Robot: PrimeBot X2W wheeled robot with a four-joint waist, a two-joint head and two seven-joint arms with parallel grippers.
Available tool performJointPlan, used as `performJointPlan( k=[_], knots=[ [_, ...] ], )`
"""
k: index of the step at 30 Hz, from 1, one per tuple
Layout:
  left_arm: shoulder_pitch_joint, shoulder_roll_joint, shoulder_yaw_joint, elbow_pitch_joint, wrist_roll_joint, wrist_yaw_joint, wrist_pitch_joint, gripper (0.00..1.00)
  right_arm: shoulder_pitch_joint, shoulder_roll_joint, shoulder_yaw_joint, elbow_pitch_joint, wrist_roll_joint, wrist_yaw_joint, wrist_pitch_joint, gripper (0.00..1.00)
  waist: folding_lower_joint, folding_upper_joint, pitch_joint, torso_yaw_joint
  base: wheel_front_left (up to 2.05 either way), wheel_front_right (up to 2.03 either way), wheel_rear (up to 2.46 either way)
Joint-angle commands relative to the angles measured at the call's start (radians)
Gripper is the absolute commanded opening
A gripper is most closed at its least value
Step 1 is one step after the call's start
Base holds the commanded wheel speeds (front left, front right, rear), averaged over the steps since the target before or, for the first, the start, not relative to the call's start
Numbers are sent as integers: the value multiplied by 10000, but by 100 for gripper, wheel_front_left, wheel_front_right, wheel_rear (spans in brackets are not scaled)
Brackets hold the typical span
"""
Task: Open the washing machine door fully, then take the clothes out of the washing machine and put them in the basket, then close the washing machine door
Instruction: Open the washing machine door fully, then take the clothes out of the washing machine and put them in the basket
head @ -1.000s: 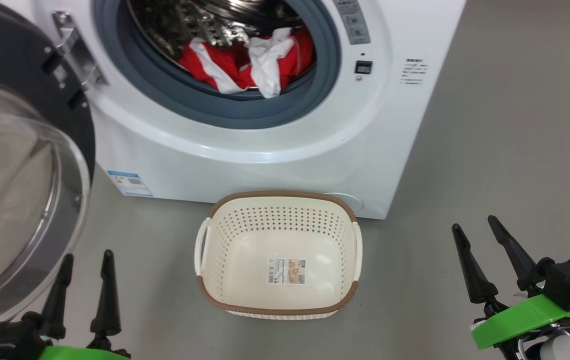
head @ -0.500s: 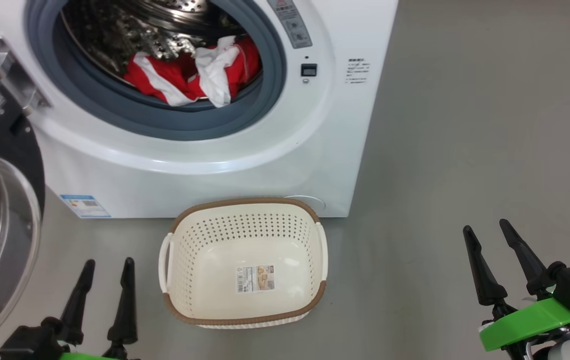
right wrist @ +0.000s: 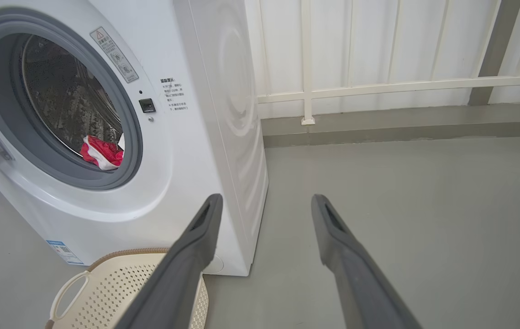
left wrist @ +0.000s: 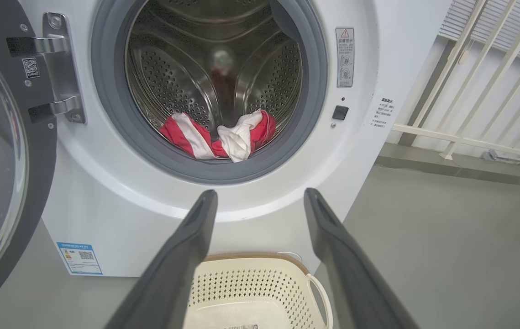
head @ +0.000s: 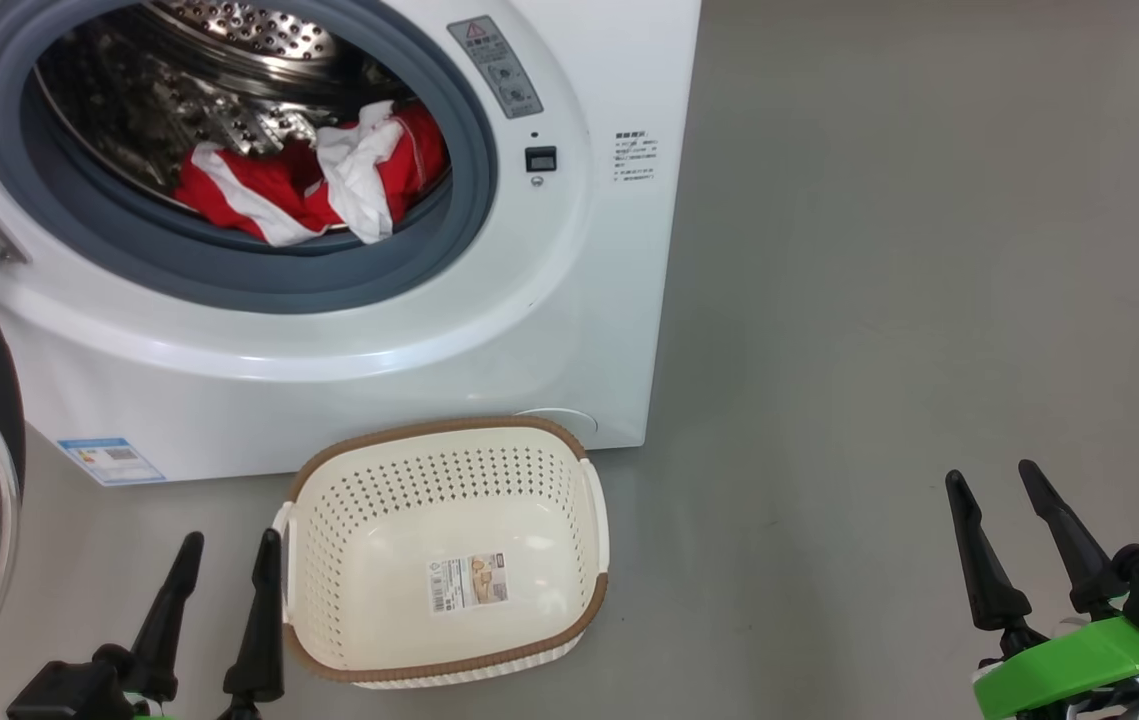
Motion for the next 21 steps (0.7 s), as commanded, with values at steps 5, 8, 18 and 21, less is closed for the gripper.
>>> performJointPlan(
  k=[5, 8, 18, 21],
  knots=[
    [7, 185, 210, -286, -185, -55, -49, 100, 76, -109, 16, -311, -77, 63, -92, 100, 0, -1, -89, -121, 0, 0, 0],
    [2, 205, 210, -286, -196, -55, -49, 100, 102, -100, -53, -327, -85, 63, -92, 100, 0, -1, -96, -111, 0, 0, 0],
    [-10, 139, 343, -221, -196, -55, -49, 100, 78, -139, -36, -343, -100, 63, -92, 100, 0, -1, -120, -119, 0, 0, 0],
    [-28, 130, 368, -195, -221, -55, -49, 100, 63, -135, -26, -348, -105, 63, -92, 100, 0, -1, -116, -127, 0, 0, 0]
  ],
)
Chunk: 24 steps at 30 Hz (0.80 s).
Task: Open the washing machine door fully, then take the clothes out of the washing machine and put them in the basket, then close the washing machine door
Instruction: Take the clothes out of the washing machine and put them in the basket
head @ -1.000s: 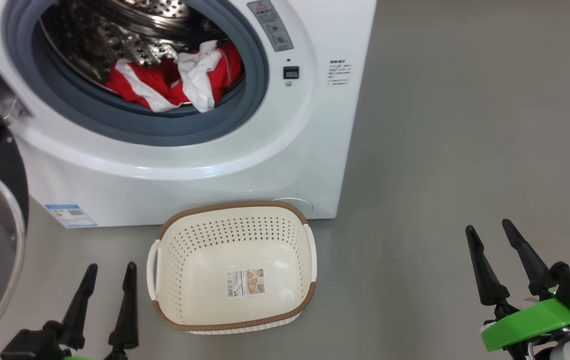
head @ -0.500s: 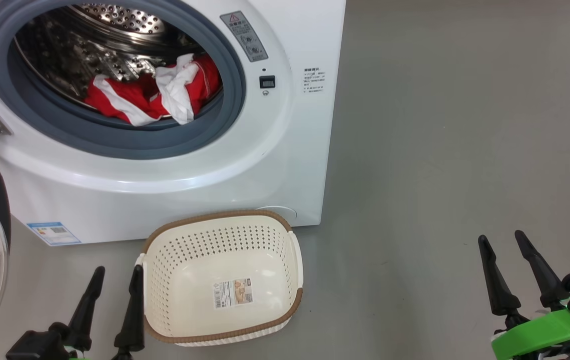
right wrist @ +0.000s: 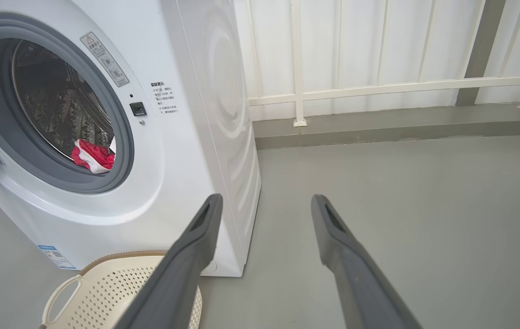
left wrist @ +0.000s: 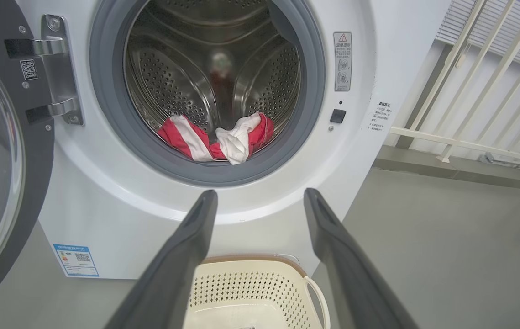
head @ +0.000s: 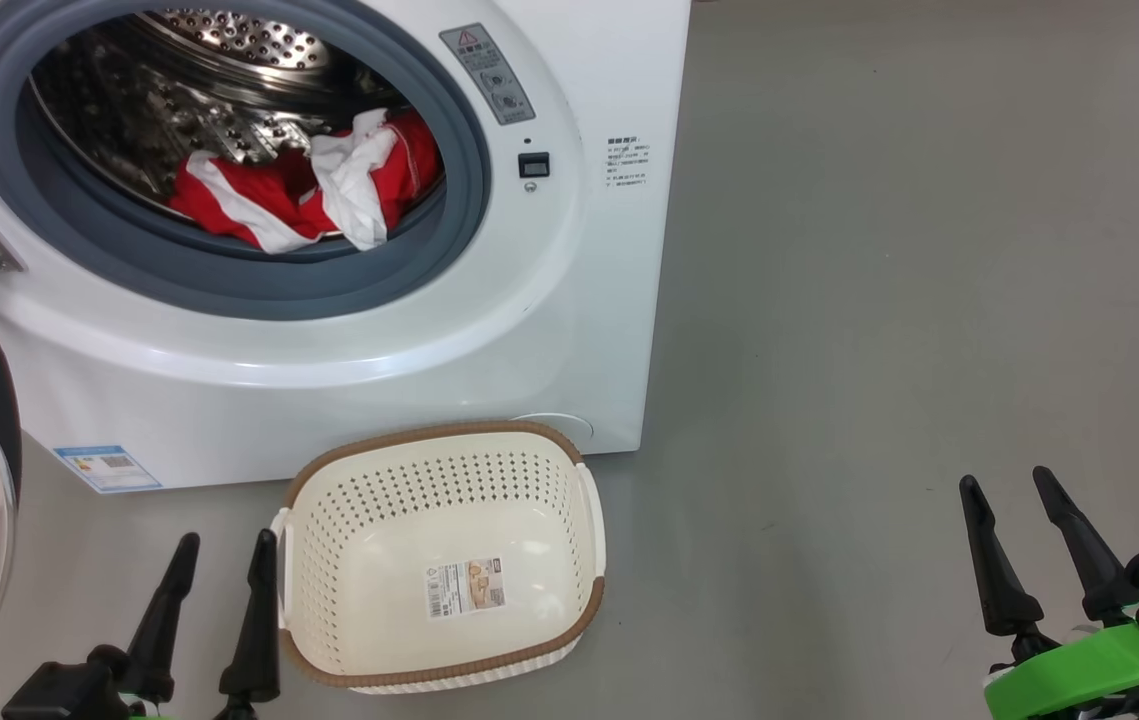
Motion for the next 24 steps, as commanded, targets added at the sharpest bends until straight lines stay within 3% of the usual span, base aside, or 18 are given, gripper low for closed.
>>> performJointPlan(
  k=[1, 9, 24],
  knots=[
    [-48, 115, 381, -206, -52, -55, -49, 100, -117, -153, 221, -286, -105, 63, -92, 100, -1, 0, 5, -5, 0, 0, 0],
    [-179, 171, 405, -166, -173, -56, -49, 100, -169, -114, 246, -297, -114, 63, -92, 100, -1, 0, 116, -13, 27, -33, 5],
    [-408, 227, 478, -167, -163, -56, -49, 100, -283, -62, 247, -289, -127, 63, -92, 100, -1, 0, 286, 73, 102, -110, 8]
  ],
)
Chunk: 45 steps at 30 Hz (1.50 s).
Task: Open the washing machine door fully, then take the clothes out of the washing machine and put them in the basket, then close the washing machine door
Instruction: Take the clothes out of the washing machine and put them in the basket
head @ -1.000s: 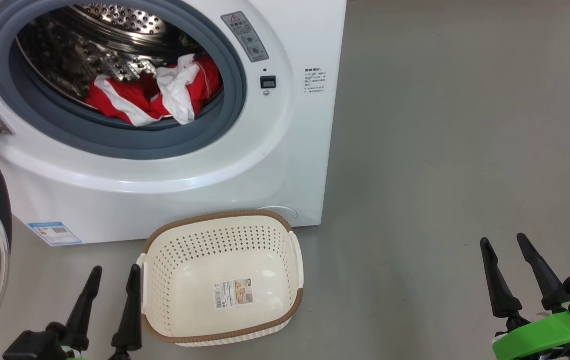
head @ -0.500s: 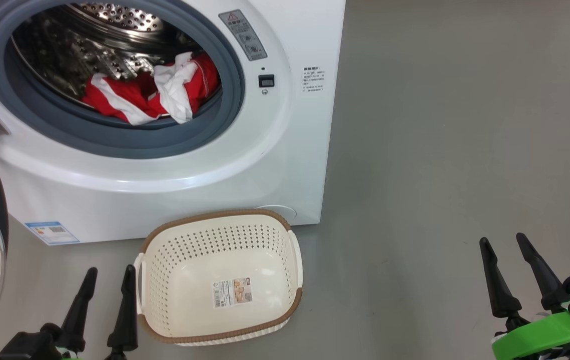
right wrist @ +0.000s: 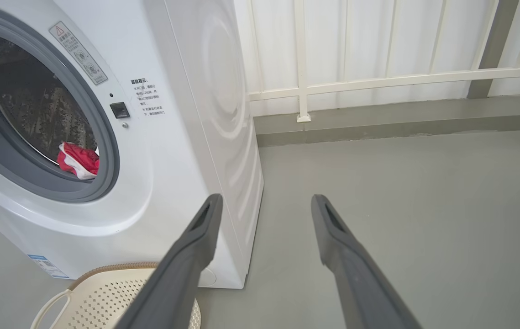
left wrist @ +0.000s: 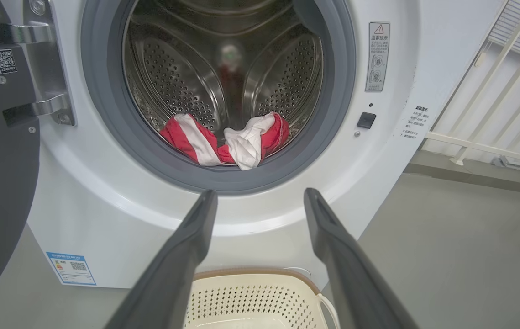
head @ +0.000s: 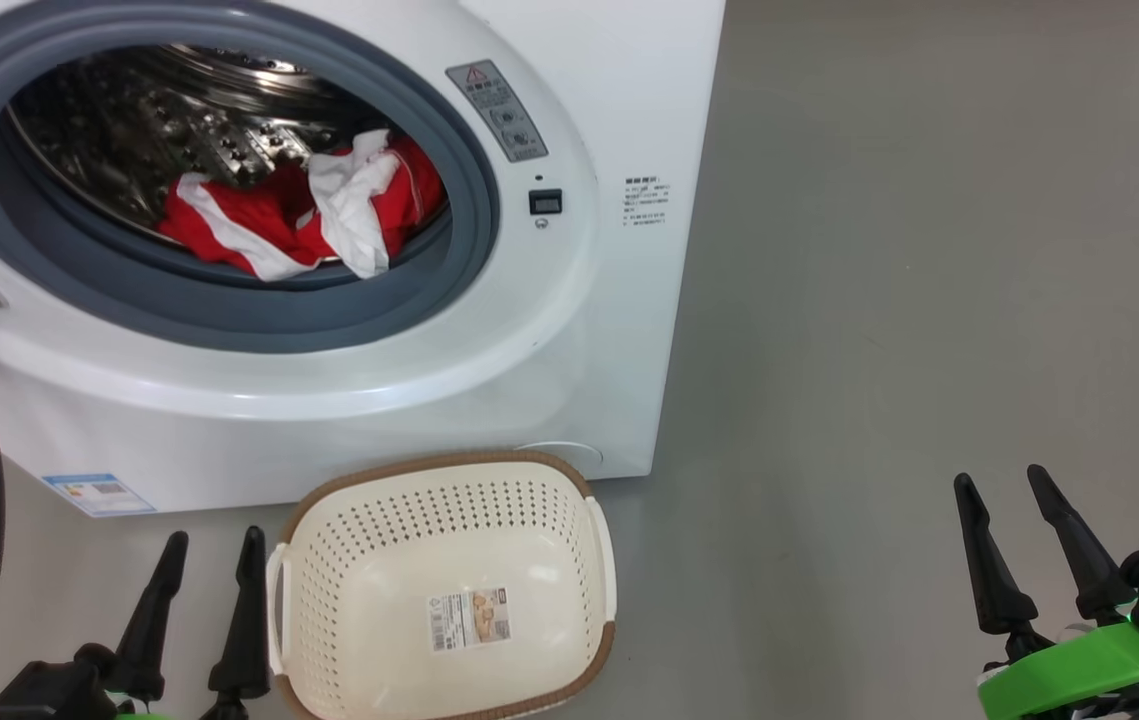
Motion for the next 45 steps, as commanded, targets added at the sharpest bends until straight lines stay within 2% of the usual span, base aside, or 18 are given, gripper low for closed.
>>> performJointPlan(
  k=[1, 13, 29, 35, 45],
  knots=[
    [-375, 178, 370, -221, 3, -56, -49, 100, -265, -162, 243, -264, -126, 63, -92, 100, 0, 0, 8, 14, 100, -108, 8],
    [-358, 110, 549, -191, 202, -56, -49, 100, -297, -152, 287, -264, -118, 63, -92, 100, 0, 0, 47, 84, 45, -48, 3],
    [-609, 210, 280, 131, 22, -56, -49, 100, -478, -120, 289, -314, -128, 63, -92, 100, 0, 0, 415, 123, 0, 0, 0],
    [-1466, 283, 169, 686, 128, -56, -49, 100, -692, -83, 330, -360, -132, 63, -92, 100, 0, 0, 867, 106, 0, 0, 0],
    [-4877, 581, -373, 3076, 450, -56, -49, 100, -1420, 10, 500, -481, -144, 63, -92, 100, 0, 0, 2205, -201, 0, 0, 0]
  ],
)
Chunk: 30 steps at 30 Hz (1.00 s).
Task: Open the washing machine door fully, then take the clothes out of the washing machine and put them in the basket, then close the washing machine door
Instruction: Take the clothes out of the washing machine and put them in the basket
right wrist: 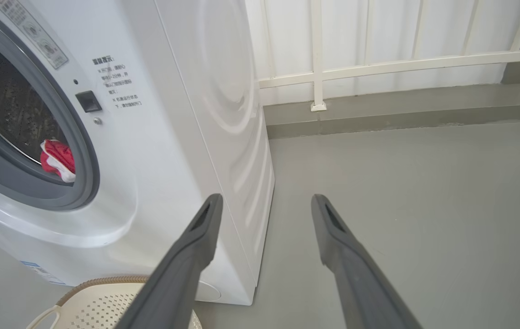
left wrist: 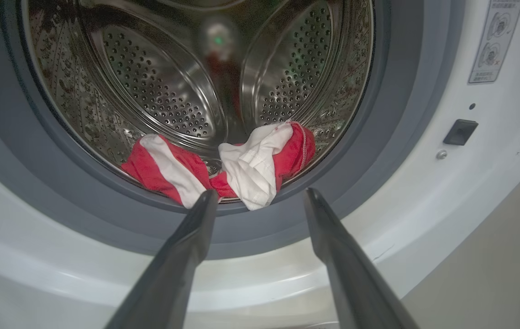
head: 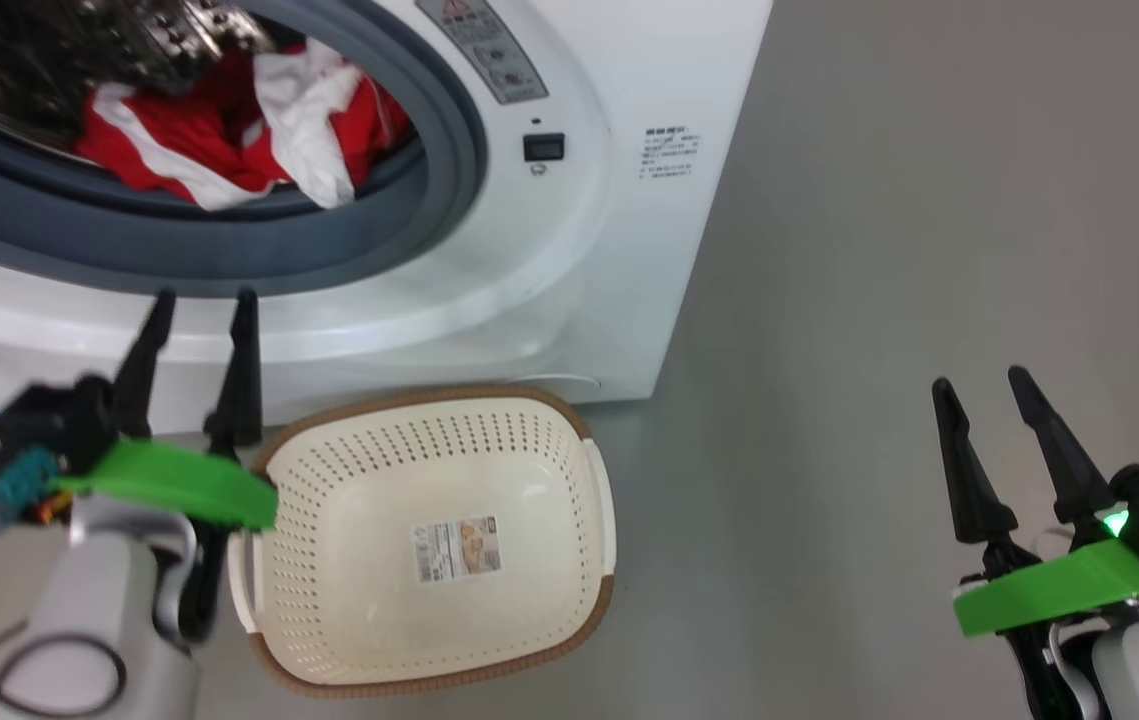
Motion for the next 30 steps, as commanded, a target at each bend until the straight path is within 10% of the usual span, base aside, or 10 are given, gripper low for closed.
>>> performJointPlan(
  k=[1, 30],
  knots=[
    [-632, 429, 203, 88, 164, -56, -51, 100, -293, -58, 241, -276, -139, 63, -92, 100, 0, -1, 610, -284, 0, 0, 0],
    [-6804, 2124, -2278, 5581, -1211, -56, -51, 100, -1621, 725, 349, -453, -49, 63, -92, 100, 0, -1, 2993, -1653, 0, 0, 0]
  ],
)
